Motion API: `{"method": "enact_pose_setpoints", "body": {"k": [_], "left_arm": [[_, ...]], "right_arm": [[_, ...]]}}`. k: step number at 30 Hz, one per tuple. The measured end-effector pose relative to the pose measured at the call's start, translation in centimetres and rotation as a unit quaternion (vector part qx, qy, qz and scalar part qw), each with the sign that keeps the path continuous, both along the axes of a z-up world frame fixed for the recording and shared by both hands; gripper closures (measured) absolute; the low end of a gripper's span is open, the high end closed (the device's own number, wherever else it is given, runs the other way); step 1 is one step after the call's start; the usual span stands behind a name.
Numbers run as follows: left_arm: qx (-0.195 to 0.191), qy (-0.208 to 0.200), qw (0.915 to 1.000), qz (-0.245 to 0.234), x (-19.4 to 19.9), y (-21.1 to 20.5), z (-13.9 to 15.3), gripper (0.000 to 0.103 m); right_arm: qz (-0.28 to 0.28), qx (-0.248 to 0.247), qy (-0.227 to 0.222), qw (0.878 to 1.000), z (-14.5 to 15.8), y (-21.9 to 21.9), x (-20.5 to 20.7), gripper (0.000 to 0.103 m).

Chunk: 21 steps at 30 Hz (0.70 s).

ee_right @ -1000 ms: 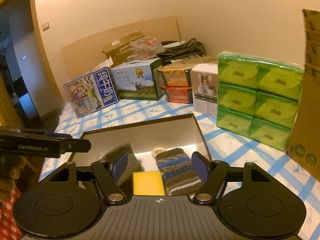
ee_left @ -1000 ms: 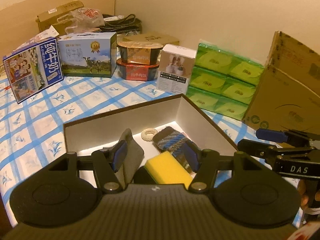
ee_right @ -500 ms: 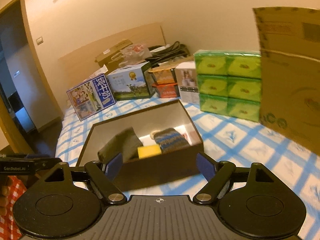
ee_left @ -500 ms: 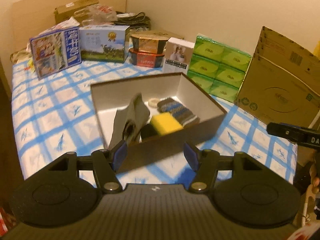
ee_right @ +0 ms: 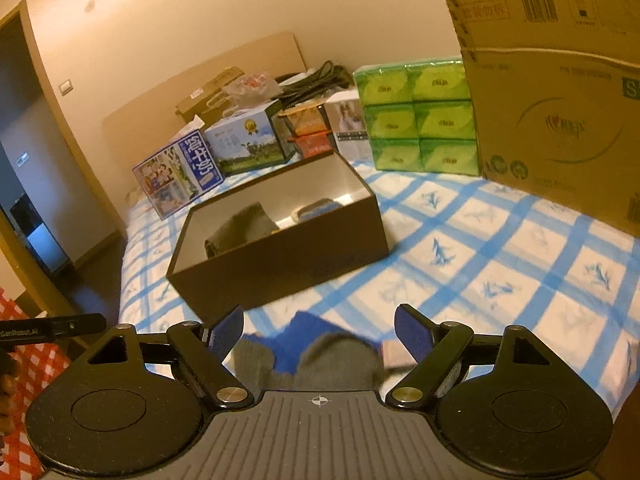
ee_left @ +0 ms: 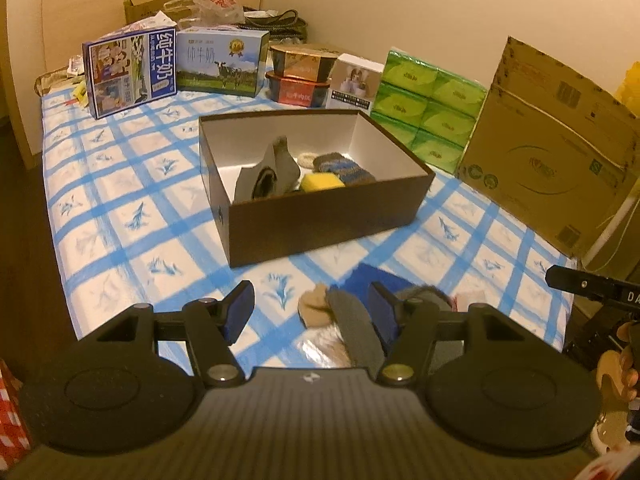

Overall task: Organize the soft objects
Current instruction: 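Withdraw both tools from the box back toward the remaining pile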

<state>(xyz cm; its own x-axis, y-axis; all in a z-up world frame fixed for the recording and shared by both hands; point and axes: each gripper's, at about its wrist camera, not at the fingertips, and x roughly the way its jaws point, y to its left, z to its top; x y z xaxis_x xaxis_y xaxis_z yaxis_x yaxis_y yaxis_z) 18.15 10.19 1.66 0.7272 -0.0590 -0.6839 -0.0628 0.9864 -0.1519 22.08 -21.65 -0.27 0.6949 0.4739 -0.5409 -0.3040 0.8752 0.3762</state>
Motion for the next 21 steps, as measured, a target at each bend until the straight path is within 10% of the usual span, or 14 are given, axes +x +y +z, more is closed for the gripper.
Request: {"method": "enact_pose_setpoints", "body": {"k": [21], "left_arm": [[0.013, 0.078, 0.9965, -0.025, -2.4, -3.2, -5.5, 0.043]], "right_arm": [[0.051, -0.038, 0.05, 0.997, -4.4, 2.8, -4.3, 0.019]]}}
